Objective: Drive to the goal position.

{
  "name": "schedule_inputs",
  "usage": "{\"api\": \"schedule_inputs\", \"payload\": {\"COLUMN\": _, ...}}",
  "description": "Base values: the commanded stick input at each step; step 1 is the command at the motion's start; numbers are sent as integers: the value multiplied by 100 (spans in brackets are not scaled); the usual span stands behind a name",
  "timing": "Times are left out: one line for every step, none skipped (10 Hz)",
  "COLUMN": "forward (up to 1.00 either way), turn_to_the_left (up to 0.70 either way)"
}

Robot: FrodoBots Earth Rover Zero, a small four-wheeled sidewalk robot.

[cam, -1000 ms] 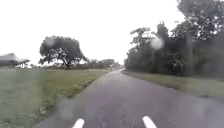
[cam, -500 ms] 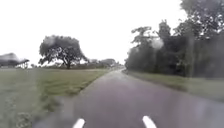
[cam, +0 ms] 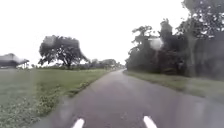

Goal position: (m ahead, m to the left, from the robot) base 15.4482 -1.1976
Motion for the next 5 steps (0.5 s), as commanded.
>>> {"api": "schedule_inputs", "payload": {"forward": 70, "turn_to_the_left": 0}}
{"api": "schedule_inputs", "payload": {"forward": 70, "turn_to_the_left": 0}}
{"api": "schedule_inputs", "payload": {"forward": 70, "turn_to_the_left": 0}}
{"api": "schedule_inputs", "payload": {"forward": 70, "turn_to_the_left": 0}}
{"api": "schedule_inputs", "payload": {"forward": 70, "turn_to_the_left": 0}}
